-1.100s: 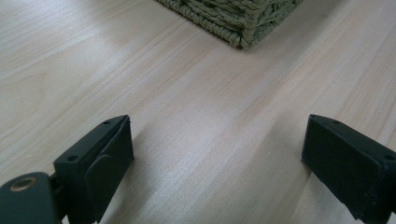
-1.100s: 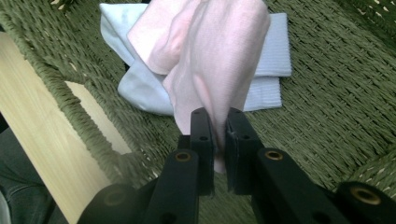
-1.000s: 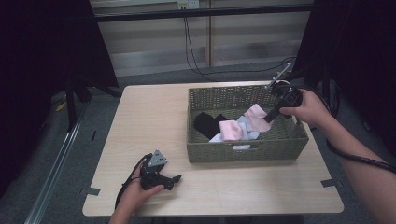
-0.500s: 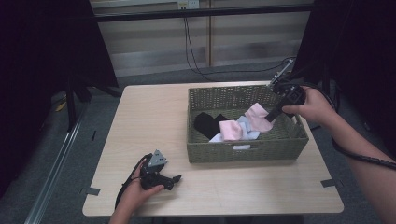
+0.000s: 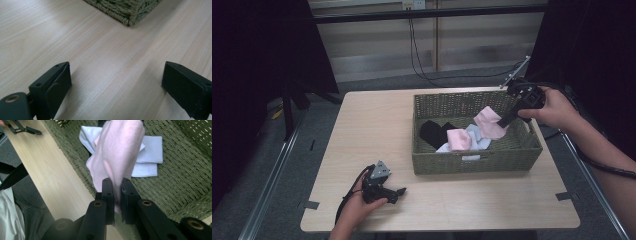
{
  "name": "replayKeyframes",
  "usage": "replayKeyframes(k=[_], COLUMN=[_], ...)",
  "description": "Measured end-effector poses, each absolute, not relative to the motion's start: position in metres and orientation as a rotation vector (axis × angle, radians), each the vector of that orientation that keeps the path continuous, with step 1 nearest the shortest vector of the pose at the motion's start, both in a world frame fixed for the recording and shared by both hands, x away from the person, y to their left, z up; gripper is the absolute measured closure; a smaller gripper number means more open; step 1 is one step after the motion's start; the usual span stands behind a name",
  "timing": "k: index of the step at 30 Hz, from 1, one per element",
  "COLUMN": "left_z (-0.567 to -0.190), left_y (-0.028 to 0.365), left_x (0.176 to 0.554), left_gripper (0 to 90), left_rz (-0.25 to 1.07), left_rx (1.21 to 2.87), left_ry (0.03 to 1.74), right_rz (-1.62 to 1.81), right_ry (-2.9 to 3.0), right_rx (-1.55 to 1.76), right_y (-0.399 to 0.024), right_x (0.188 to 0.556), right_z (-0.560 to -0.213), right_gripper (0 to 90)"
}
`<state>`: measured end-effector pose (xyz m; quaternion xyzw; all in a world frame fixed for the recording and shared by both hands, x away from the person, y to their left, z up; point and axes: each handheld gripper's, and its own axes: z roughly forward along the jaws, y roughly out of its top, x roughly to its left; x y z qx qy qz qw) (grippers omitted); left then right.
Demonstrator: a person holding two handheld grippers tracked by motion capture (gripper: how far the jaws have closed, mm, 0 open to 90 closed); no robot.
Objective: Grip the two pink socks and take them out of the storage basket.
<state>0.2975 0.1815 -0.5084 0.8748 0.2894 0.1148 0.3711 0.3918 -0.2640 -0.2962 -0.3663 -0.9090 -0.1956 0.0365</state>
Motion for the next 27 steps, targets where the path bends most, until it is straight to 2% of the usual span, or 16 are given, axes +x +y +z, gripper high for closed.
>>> replayKeyframes(k=[27], left_z=[-0.508], left_y=[0.182], left_x=[0.298], left_gripper=[8.4], left_rz=[0.296], left_rx=[2.246], left_ry=[0.739], right_rz=[-0.625], right_ry=[-2.828], right_rx=[-0.984], right_y=[-0.251], right_x=[0.357], right_z=[-0.28], right_gripper=[82.9])
